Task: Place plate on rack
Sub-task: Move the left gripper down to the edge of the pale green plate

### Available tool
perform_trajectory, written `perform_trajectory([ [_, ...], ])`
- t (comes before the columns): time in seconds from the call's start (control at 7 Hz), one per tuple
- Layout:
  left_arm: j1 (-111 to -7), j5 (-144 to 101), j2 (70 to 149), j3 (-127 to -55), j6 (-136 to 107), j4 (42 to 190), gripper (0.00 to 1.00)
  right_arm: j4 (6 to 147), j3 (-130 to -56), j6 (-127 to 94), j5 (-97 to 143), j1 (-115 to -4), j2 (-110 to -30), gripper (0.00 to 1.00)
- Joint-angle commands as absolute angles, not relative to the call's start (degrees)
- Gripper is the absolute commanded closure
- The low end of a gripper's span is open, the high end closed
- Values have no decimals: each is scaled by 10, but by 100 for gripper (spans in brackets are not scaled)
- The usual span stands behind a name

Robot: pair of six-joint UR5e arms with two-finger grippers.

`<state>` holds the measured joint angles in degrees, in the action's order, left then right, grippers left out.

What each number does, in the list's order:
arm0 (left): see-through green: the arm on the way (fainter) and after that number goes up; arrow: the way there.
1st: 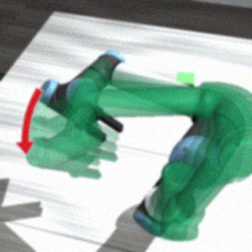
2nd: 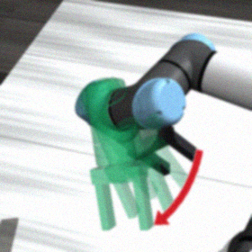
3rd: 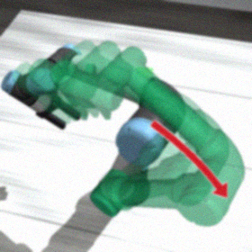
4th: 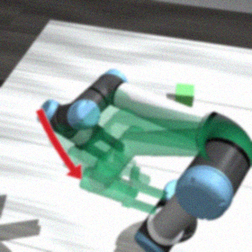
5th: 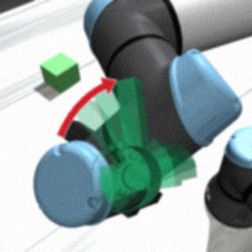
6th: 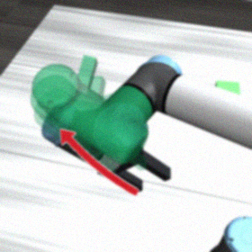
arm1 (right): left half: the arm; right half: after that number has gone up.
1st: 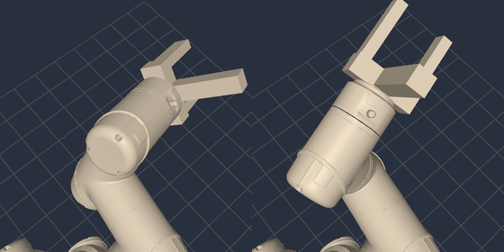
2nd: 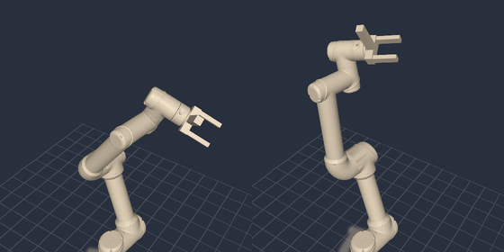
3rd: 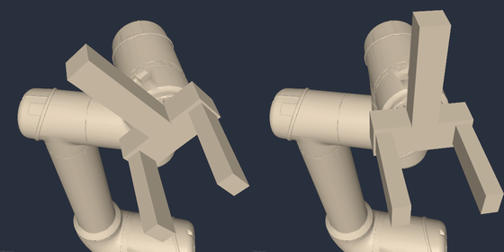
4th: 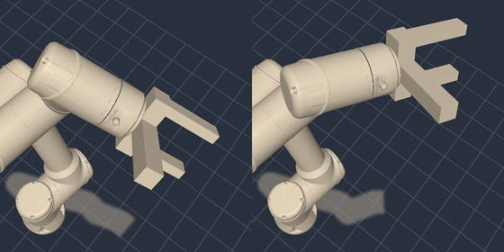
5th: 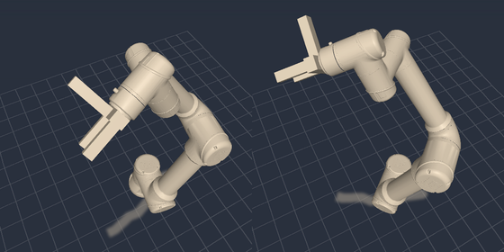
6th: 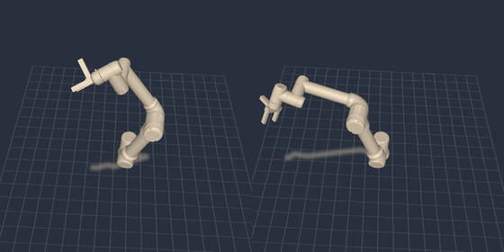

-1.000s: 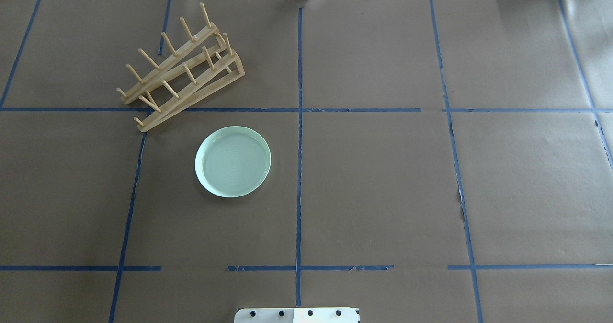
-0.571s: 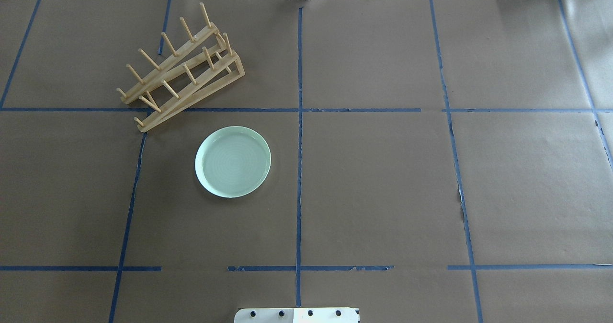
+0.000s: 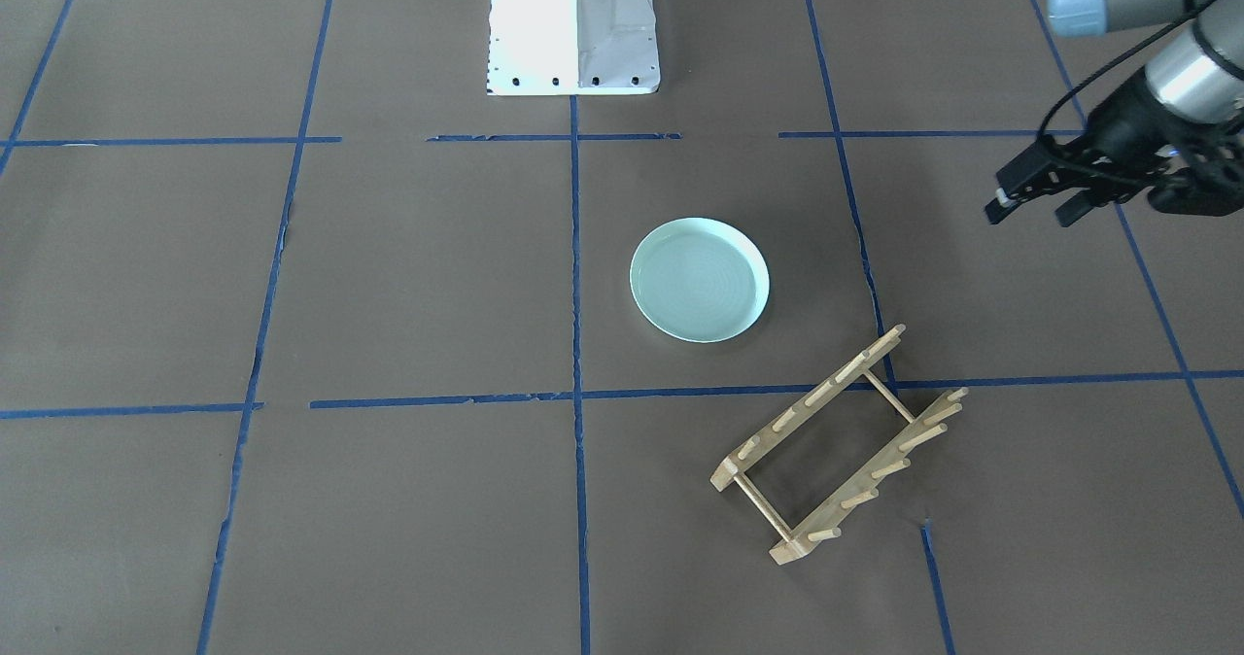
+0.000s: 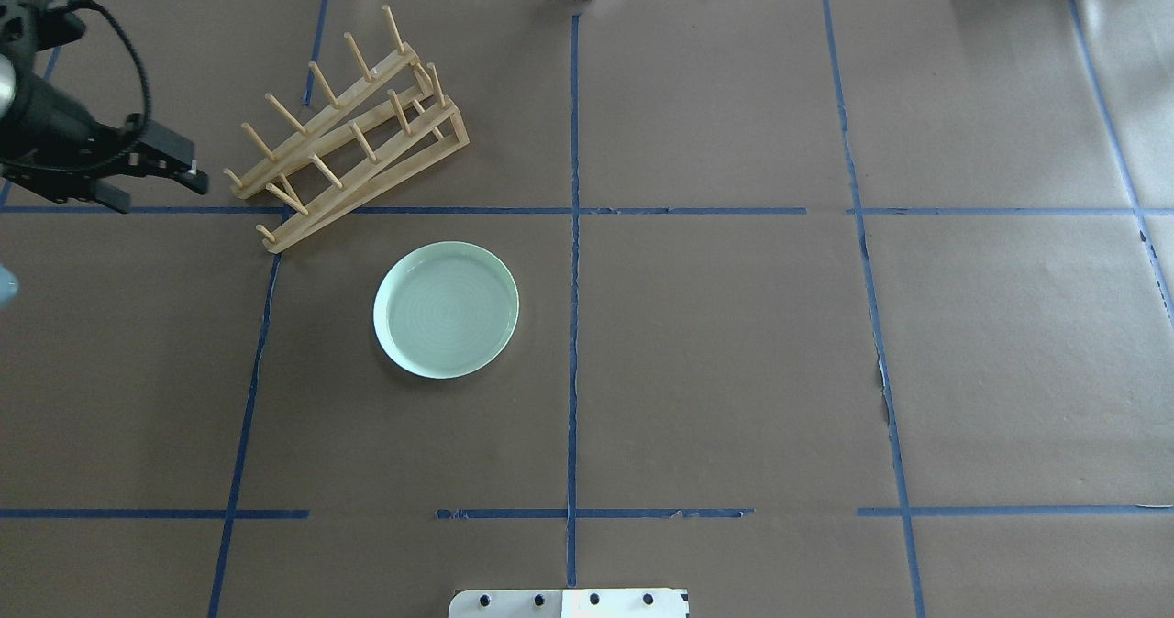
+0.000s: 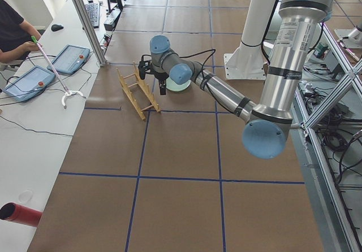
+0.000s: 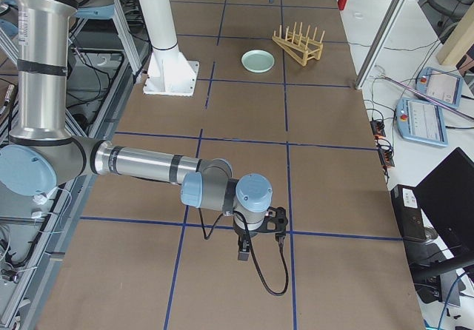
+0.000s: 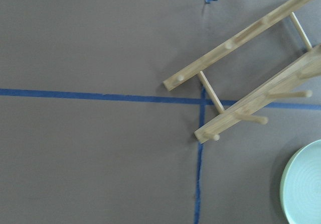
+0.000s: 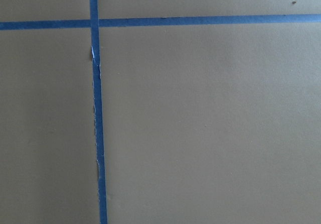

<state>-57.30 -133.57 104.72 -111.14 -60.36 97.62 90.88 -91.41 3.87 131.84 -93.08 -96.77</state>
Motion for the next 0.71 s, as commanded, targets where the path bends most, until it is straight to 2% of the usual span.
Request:
perform_trajectory([
  [0.0,-452,-1246,1208,-1068,-709,865,0,909,-914,39,1318,-931,-968,0],
  [0.29,-413,-1219,1307,-947,-760,861,0,909,-914,39,1318,-931,-968,0],
  [0.57,-376,-1182,1402,-776,-762,867,0,909,-914,39,1318,-931,-968,0],
])
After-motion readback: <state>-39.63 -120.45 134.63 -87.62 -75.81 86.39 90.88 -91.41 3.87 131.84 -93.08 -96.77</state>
